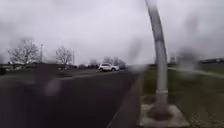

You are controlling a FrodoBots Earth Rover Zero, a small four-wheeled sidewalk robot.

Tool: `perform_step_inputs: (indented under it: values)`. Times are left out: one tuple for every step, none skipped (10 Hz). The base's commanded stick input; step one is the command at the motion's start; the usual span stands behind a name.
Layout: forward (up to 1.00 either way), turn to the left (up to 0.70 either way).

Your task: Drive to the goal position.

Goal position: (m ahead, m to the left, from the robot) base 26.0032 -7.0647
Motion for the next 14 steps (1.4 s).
perform_step_inputs:
  values:
    - [0.0, 0.0]
    - [0.0, 0.99]
    - [0.0, 1.0]
    - [0.0, 1.0]
    - [0.0, 1.0]
    - [0.0, 1.0]
    - [0.0, 1.0]
    - [0.0, 1.0]
    - [0.0, 0.42]
    - [0.0, 0.12]
    - [0.0, 0.0]
    - [0.0, 0.0]
    - [0.0, 0.0]
    - [0.0, 0.0]
